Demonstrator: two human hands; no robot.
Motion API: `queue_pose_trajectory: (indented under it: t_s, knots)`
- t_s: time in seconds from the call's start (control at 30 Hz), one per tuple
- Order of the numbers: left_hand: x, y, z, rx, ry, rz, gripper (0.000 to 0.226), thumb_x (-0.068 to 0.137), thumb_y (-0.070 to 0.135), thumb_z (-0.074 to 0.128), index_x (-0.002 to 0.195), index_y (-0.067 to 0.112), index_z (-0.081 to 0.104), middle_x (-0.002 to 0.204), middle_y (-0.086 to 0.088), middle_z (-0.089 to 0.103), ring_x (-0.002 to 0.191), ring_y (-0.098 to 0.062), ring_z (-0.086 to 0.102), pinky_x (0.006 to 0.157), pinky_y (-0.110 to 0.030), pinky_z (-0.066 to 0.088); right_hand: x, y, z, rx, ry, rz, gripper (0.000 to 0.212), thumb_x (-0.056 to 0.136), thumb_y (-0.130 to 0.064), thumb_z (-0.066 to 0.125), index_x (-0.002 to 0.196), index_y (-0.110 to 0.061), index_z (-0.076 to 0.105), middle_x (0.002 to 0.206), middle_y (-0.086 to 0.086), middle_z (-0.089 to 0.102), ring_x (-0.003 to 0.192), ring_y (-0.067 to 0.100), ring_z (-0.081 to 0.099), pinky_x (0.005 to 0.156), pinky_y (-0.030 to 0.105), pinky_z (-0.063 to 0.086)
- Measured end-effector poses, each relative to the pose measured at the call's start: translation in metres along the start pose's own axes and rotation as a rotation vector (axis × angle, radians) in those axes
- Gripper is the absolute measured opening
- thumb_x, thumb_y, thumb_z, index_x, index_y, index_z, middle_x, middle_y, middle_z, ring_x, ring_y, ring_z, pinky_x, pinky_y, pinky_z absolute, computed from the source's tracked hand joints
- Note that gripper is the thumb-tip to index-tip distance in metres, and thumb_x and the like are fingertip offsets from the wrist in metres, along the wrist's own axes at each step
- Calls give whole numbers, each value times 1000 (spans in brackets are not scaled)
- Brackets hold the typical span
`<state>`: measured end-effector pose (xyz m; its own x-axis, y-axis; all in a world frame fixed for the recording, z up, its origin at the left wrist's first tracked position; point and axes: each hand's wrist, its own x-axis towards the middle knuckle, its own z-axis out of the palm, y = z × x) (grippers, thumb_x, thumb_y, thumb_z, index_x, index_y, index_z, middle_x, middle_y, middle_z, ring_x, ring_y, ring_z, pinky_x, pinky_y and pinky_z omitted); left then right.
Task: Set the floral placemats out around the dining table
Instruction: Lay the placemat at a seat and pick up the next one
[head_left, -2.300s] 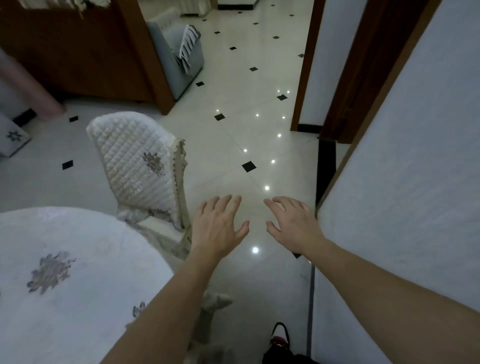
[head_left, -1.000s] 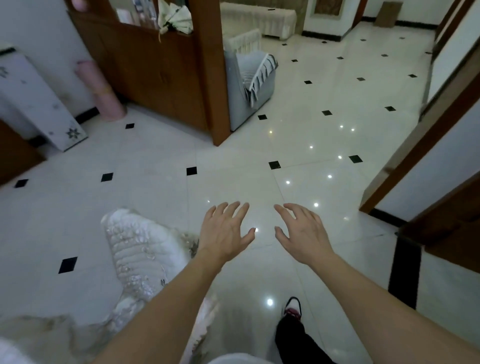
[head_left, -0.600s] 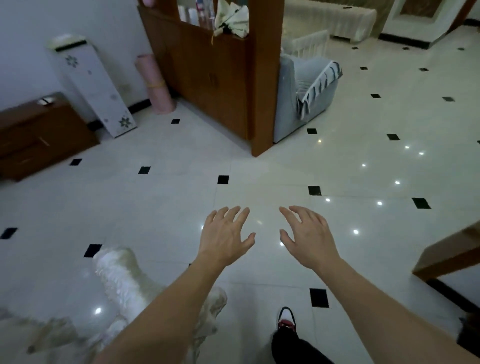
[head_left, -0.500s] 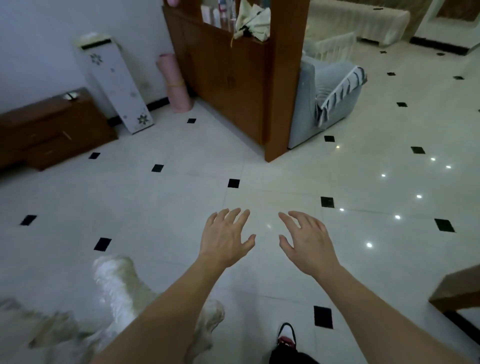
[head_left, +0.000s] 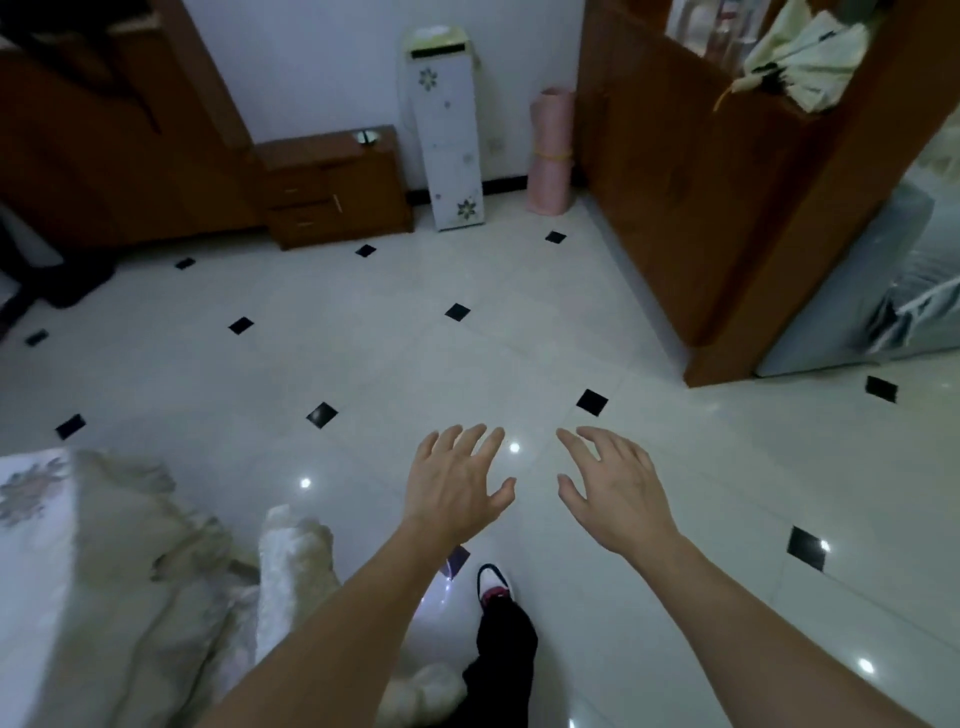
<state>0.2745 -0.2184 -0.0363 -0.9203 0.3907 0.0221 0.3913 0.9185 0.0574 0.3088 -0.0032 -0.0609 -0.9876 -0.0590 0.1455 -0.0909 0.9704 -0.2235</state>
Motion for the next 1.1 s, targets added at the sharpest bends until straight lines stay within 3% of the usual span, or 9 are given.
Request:
queue_pose_trajectory:
  t_s: [0.13,0.37,0.43,0.5,0.97,1.1]
  knots:
    - [53,-52,8,9,10,-89,69,91,64,36,149,28,34,151,0,46,138,-24,41,115,-44,29,89,-20,17,10,-11,-114,52,85,-40,58,134,-23,54,129,6,60,119,24,54,101,44,43]
    - [143,-164,15,-29,78,-253,73,87,66,27,147,27,40,146,0,52,133,-26,47,111,-45,35,242,-66,49,10,-25,-216,52,85,-38,62,134,-22,54,129,6,60,119,24,55,101,44,43]
    - [173,-233,14,-52,71,-387,74,86,66,25,148,27,38,147,0,51,134,-25,45,112,-44,33,325,-114,74,12,-53,-308,52,85,-39,62,134,-23,53,129,6,60,119,24,55,101,43,42]
    - [181,-239,7,-65,68,-397,74,86,66,24,147,27,38,147,1,51,134,-24,45,112,-44,33,336,-121,72,3,-60,-301,52,85,-39,62,134,-22,54,129,6,60,119,24,55,100,43,43]
    - [197,-441,8,-21,208,-795,63,80,61,45,128,22,58,122,1,67,109,-26,62,93,-43,50,526,-310,155,115,-129,-747,51,85,-38,64,132,-21,56,126,7,61,117,24,57,99,43,43]
    - [205,-506,11,22,186,-896,62,82,60,48,130,22,57,126,0,66,112,-25,61,94,-43,49,586,-368,181,167,-156,-846,50,84,-40,55,130,-20,57,123,8,63,114,25,59,96,44,45]
